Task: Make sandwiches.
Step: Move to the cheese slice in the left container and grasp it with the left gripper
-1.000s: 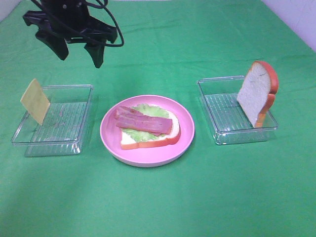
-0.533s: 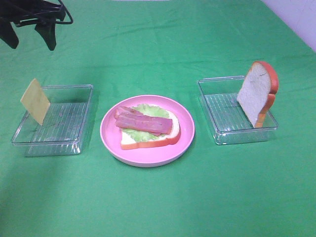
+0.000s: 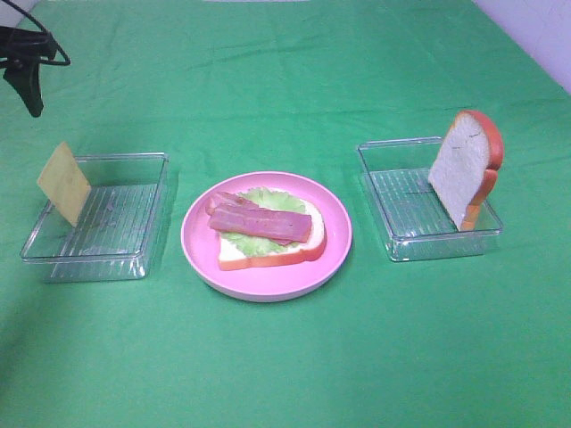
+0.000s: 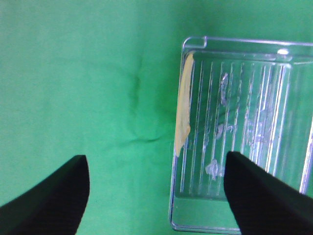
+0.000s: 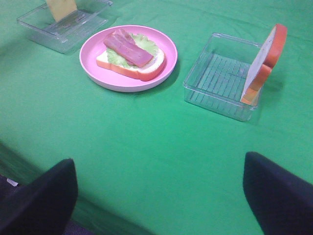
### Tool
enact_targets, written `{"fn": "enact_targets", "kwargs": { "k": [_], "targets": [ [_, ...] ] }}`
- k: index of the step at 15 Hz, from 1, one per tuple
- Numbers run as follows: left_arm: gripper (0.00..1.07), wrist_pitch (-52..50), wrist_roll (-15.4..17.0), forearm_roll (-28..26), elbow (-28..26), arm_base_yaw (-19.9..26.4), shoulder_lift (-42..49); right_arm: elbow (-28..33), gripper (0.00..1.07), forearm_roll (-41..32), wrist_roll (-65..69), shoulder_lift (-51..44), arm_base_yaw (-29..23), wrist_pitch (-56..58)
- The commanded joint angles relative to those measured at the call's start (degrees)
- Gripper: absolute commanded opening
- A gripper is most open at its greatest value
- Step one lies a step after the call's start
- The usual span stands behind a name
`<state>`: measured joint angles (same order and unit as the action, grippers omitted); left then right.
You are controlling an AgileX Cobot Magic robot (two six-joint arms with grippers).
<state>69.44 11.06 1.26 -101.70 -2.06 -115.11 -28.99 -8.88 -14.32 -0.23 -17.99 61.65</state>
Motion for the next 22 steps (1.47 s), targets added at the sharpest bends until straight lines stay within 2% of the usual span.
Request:
{"fn": "enact_targets", "kwargs": {
  "k": [1, 15, 18, 22],
  "targets": [
    [0.72, -0.2, 0.6, -2.0, 2.3, -0.2, 0.3, 0.1, 0.85, 0.1, -0.5, -1.3, 0.2, -0.3],
    [0.72, -7.0, -0.2, -5.5, 3.3, -0.3, -8.4, 0.1, 0.85, 0.1, -0.5, -1.3, 0.2, -0.3],
    [0.66, -8.7, -0.4, -5.5, 3.3, -0.3, -8.9, 0.1, 0.85, 0.1, -0.5, -1.3, 0.2, -0.3],
    [0.65, -9.3, -0.6, -5.6, 3.3, -0.3, -9.0, 0.1, 0.85, 0.1, -0.5, -1.3, 0.2, -0.3]
  ]
}}
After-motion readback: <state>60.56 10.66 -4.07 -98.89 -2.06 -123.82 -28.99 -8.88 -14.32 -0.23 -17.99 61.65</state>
